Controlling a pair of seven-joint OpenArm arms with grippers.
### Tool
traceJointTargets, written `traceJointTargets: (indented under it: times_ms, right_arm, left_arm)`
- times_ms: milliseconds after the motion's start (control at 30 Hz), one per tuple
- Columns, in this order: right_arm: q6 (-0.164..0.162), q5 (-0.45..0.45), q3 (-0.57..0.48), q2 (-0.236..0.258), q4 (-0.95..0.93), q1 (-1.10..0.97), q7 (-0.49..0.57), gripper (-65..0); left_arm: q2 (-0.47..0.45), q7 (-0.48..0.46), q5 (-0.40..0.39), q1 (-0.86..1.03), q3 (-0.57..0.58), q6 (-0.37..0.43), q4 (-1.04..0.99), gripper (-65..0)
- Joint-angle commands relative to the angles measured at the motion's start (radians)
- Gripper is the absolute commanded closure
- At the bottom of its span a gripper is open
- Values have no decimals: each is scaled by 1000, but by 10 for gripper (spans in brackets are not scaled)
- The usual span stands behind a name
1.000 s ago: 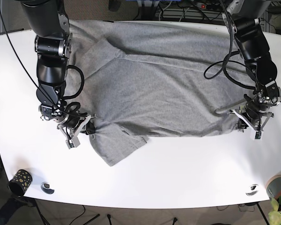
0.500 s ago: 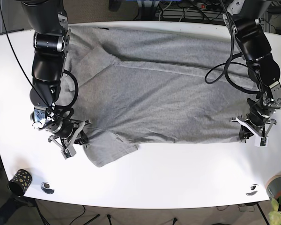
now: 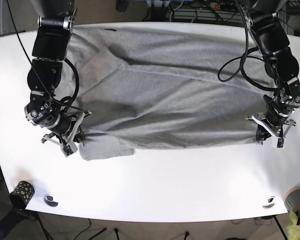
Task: Fold the T-shirt properly
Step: 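Fold the hem up over the shirt body toward the collar with both grippers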
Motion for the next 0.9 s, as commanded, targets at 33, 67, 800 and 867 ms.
traceJointTargets:
  times_ms: [33, 67, 800, 867]
  right_arm:
    - [-5, 5, 21, 16, 119, -23, -33, 0]
    - [-5, 5, 22, 16, 137, -34, -43, 0]
    - [-5, 3, 130, -98, 571, -418, -228, 0]
    - [-5, 3, 148, -124, 590, -445, -238, 0]
  left_arm:
    - [-19, -23, -10, 9, -6, -4, 62, 0]
    - [-19, -23, -10, 16, -6, -4, 65, 0]
    - [-18, 172, -4, 204, -168, -158, 214, 0]
    - [-18, 173, -4, 237, -167, -158, 240, 0]
